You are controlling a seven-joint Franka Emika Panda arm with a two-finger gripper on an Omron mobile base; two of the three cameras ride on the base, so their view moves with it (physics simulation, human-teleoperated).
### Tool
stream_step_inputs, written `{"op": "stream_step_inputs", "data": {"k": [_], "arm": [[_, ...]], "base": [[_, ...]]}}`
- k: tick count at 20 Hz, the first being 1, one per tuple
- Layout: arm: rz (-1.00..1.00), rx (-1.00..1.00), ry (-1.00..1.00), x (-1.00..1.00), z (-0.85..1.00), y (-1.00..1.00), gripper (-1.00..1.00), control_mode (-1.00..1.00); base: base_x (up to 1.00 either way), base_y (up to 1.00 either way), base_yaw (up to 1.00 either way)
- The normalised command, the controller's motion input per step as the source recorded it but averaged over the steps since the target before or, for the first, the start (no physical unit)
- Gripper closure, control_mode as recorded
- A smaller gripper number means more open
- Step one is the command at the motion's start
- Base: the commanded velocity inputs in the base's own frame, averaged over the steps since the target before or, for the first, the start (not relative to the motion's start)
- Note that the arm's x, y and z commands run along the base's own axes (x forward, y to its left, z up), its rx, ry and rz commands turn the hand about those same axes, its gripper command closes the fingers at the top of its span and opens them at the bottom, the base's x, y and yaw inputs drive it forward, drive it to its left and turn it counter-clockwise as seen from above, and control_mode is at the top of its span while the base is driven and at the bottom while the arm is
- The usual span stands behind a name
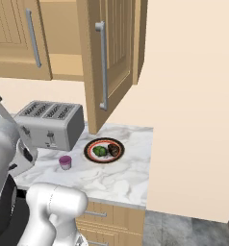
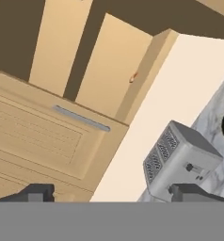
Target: Pick the avocado and bread from the counter and place them on the plate. Then pick the jam from the cabinet and place it next to the plate. Lastly close the cabinet door.
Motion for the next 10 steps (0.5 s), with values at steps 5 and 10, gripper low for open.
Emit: {"op": "stream_step_inputs", "data": {"k": [5,10], "arm": [[-0.04,0.17,0.00,-0.50,0.00,-0.51,-1.00,-1.00],[-0.01,0.13,0.01,-0.26,0.00,-0.52,-1.00,-1.00]], "base": [[0.00,0.00,0.00],[0.00,0.00,0.00]]}}
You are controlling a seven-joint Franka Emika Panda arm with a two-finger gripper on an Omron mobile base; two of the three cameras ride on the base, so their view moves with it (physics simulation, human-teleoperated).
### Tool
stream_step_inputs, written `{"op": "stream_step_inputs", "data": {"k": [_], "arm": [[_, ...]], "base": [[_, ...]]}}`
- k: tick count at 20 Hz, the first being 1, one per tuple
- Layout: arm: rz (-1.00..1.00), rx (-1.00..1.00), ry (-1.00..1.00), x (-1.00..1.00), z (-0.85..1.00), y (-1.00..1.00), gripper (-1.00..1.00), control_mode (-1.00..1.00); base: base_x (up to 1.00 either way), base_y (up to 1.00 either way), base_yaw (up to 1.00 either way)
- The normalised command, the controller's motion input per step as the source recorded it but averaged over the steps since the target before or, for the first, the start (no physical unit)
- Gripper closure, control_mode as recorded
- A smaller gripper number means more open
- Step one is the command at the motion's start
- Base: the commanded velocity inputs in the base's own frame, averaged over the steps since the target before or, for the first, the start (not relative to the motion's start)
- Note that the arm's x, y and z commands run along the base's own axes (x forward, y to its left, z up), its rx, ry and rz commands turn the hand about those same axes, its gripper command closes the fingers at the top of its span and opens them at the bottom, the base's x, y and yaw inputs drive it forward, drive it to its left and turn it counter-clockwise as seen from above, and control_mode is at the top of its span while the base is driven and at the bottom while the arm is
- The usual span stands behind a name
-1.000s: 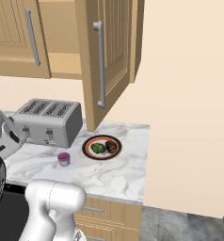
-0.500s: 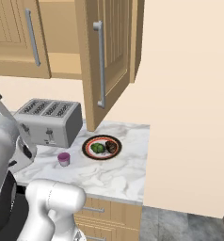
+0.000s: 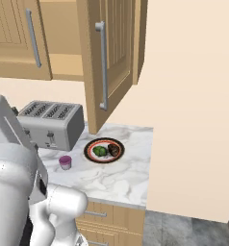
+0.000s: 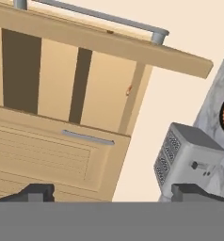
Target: Pick the avocado and bread from the counter and place them on the plate. Then pick the jam from the cabinet and place it next to the plate. Lastly close the cabinet door.
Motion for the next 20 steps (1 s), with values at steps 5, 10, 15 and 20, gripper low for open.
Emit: {"op": "stream_step_inputs", "data": {"k": [5,10,15,20], "arm": [[0.00,0.10,0.02,-0.01,0.00,-0.49,-1.00,-1.00],[0.02,0.10,0.01,0.00,0.00,-0.49,-1.00,-1.00],[0.03,0.10,0.00,0.00,0.00,-0.48,-1.00,-1.00],[0.04,0.07,0.01,0.24,0.00,-0.25,-1.00,-1.00]], "base": [[0.00,0.00,0.00],[0.00,0.00,0.00],[0.00,0.00,0.00],[0.00,0.00,0.00]]}}
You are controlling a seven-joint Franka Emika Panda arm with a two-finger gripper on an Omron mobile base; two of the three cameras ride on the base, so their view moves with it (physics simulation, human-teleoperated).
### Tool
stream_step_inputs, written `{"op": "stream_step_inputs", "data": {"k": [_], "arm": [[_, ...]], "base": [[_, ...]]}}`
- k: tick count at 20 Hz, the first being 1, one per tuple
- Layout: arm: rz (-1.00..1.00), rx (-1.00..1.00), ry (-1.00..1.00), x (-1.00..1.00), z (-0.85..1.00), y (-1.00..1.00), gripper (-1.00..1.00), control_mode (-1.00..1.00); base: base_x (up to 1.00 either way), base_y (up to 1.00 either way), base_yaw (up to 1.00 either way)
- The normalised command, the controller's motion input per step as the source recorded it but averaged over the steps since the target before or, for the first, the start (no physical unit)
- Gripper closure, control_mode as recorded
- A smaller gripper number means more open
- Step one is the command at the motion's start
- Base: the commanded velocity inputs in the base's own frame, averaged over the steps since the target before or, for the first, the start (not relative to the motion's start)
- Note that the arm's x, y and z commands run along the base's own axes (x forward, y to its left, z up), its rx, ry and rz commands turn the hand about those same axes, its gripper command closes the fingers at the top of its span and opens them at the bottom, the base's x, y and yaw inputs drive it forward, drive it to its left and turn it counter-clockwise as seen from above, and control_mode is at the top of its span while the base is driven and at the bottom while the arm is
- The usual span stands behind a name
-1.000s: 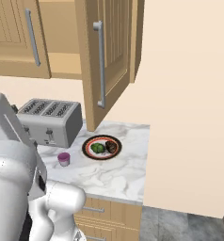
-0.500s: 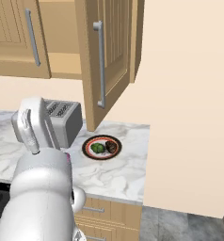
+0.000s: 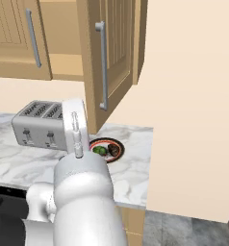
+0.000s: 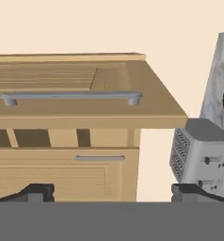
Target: Pick the avocado and bread from the counter and place them on the plate. Then pick the jam from the cabinet and place it next to the plate. Lastly close the cabinet door.
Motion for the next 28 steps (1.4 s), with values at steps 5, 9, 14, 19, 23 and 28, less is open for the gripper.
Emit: {"op": "stream_step_inputs", "data": {"k": [5,9,14,19,23,28], "arm": [[0.08,0.04,0.04,0.54,0.00,-0.12,-1.00,-1.00],[0.12,0.06,0.00,0.38,0.00,-0.26,-1.00,-1.00],[0.15,0.07,0.00,0.26,0.00,-0.31,-1.00,-1.00],[0.16,0.05,0.00,0.37,0.00,-0.19,-1.00,-1.00],[0.17,0.04,0.00,0.32,0.00,-0.23,-1.00,-1.00],[0.17,0.02,0.00,0.26,-0.03,-0.22,-1.00,-1.00]], "base": [[0.00,0.00,0.00],[0.00,0.00,0.00],[0.00,0.00,0.00],[0.00,0.00,0.00],[0.00,0.00,0.00],[0.00,0.00,0.00]]}}
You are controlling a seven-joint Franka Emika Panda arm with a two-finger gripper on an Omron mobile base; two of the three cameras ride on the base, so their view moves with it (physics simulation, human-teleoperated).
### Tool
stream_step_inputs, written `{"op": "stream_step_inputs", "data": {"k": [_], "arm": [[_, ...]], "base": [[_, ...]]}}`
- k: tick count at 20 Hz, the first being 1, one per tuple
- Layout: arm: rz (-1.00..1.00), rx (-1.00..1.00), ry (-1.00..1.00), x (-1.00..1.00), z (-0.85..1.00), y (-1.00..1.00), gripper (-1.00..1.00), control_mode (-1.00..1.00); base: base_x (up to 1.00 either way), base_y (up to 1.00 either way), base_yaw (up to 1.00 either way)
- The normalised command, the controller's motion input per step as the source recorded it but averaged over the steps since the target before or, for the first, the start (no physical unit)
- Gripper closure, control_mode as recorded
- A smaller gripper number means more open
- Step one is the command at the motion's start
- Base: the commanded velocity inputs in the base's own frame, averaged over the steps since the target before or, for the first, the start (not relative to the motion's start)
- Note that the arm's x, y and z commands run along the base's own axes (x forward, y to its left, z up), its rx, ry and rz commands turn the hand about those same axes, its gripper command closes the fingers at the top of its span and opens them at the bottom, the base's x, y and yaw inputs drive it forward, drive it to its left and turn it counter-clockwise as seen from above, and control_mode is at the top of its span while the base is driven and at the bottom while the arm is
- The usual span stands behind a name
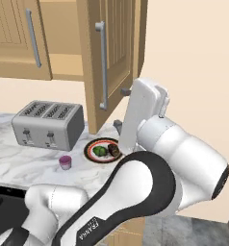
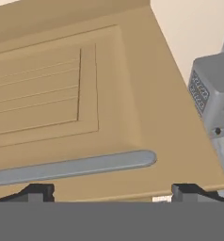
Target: Pick the avocado and bread from the counter and place them on the plate. Then pick the jam from the cabinet and place it next to the plate. Lastly close the cabinet door.
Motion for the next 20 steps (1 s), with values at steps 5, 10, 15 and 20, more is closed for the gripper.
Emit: {"op": "stream_step_inputs", "data": {"k": [5,10,15,20], "arm": [[0.17,0.01,0.00,0.26,-0.06,-0.17,-1.00,-1.00],[0.17,0.00,0.00,0.37,-0.13,-0.04,-1.00,-1.00],[0.16,0.00,0.00,0.34,-0.10,-0.01,-1.00,-1.00],[0.14,0.00,0.00,0.33,-0.08,0.00,-1.00,-1.00]], "base": [[0.00,0.00,0.00],[0.00,0.00,0.00],[0.00,0.00,0.00],[0.00,0.00,0.00]]}}
